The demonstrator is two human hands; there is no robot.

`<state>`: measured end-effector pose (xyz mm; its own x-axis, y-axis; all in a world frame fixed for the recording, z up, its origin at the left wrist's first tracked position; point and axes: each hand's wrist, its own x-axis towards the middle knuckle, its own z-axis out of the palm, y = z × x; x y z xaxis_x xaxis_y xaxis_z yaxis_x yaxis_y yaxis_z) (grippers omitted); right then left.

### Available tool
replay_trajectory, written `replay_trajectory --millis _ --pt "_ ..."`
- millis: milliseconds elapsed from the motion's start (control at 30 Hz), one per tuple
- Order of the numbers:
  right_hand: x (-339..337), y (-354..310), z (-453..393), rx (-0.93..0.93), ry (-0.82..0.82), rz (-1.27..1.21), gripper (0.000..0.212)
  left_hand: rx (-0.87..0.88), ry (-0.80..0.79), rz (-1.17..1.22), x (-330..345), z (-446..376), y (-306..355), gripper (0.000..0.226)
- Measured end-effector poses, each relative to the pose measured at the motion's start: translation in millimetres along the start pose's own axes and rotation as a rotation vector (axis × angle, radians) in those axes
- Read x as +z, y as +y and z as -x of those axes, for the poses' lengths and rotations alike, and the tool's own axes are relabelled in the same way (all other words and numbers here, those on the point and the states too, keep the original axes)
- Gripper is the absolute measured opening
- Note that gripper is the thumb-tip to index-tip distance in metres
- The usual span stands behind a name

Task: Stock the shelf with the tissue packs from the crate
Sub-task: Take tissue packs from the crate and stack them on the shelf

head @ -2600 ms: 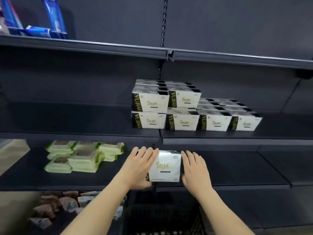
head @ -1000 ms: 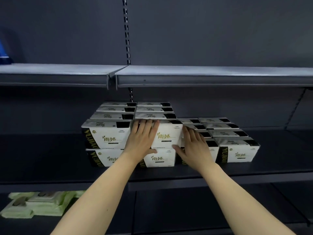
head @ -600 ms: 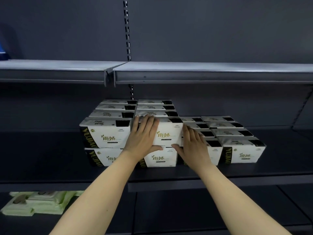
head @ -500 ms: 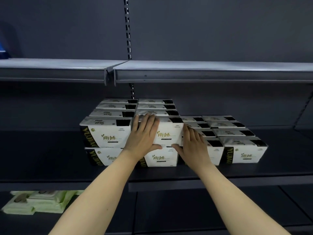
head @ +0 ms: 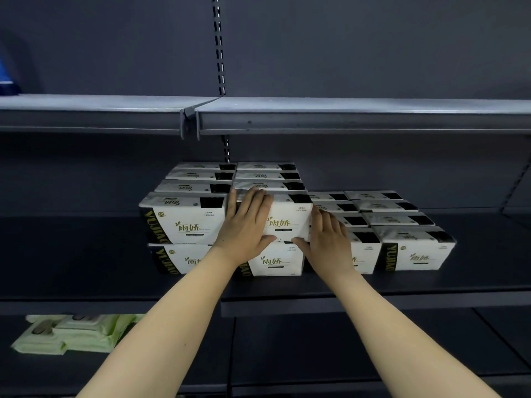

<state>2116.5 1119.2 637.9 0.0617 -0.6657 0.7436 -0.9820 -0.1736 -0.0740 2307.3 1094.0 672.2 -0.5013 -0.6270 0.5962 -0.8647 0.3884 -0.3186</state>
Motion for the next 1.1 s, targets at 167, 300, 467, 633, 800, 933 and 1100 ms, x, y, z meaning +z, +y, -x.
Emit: replay_trajectory --millis 167,300,467,633,800,933,1100 --pt "-8.1 -4.1 2.5 0.032 0.006 0.034 0.096 -0.046 -0.087 0.018 -12.4 0.3 5.6 0.090" --pt "-12.1 -3.9 2.5 0.034 0.019 0.043 0.097 -0.067 -0.135 0.012 -14.0 -2.7 13.2 0.087" --pt "-16.1 -5.5 7.0 0.043 0.038 0.052 0.097 -0.108 -0.140 0.001 -23.2 0.6 18.0 0.093" --pt "-23.7 -9.3 15.0 0.017 0.055 0.075 0.097 -0.026 -0.029 -0.015 -28.3 8.9 20.2 0.103" --pt "-36.3 -13.2 26.4 -0.006 0.042 0.072 0.096 -0.029 0.037 -0.094 -36.2 22.2 33.0 0.103" --pt "-41.3 -18.9 48.0 -0.040 0.010 0.047 0.089 -0.005 0.062 -0.046 -38.0 53.0 45.5 0.086" --pt "-30.0 -39.6 102.6 -0.159 -0.088 -0.018 0.081 -0.014 -0.017 0.005 -30.5 130.4 61.2 0.063"
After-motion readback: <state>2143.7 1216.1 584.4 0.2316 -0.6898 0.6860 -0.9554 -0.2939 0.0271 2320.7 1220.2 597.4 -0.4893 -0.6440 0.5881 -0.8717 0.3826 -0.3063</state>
